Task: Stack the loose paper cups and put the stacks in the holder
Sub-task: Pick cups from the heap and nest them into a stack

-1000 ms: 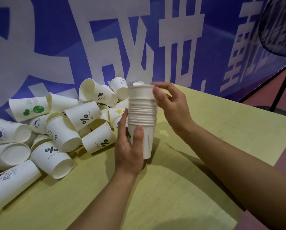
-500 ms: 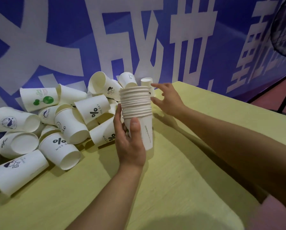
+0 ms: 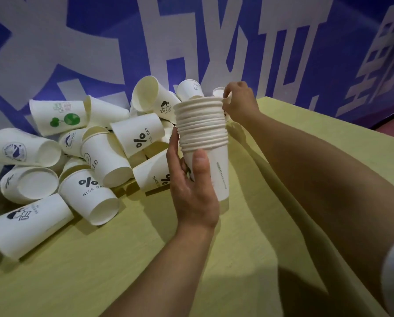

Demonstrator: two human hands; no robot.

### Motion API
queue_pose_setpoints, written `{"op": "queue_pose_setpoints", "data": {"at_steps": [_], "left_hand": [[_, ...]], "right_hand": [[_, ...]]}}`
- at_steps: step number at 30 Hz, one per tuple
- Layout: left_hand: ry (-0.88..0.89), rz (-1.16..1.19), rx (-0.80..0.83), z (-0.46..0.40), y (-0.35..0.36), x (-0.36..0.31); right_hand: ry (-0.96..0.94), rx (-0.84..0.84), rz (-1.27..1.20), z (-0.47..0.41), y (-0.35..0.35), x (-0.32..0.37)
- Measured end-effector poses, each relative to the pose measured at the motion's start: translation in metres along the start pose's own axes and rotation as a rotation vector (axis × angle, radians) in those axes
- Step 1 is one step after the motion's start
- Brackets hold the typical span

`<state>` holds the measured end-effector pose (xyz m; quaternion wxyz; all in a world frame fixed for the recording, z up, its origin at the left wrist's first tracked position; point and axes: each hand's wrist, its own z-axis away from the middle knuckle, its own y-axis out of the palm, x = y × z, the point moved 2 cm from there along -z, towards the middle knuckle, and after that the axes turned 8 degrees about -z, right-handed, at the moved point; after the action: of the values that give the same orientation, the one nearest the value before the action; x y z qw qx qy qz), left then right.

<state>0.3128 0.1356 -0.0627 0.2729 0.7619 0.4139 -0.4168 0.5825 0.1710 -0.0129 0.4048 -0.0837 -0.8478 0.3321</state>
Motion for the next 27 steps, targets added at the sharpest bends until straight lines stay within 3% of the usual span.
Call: {"op": "queue_pose_setpoints", "data": {"at_steps": [4, 9, 15, 23, 27], "left_hand": [[-0.004, -0.005, 0.011, 0.002, -0.002, -0.003], [0.015, -0.036, -0.011, 0.003, -0.001, -0.004], [0.068, -0.115, 0.07, 0.014, 0.0, -0.016], [0.106, -0.187, 0.208, 0.045, -0.012, -0.058], [0.084, -0.24, 0.243, 0.053, -0.042, -0.072]], "right_hand": [[-0.033, -0.064, -0.083, 0.015, -0.018, 0.0], [-0.082, -0.193, -0.473, 0.058, -0.079, 0.026], [-0.228, -0.056, -0.687, 0.133, -0.156, 0.087], [-0.15, 0.157, -0.665, 0.201, -0.176, 0.134], [-0.09, 0.385, -0.678, 0.212, -0.171, 0.157]]}}
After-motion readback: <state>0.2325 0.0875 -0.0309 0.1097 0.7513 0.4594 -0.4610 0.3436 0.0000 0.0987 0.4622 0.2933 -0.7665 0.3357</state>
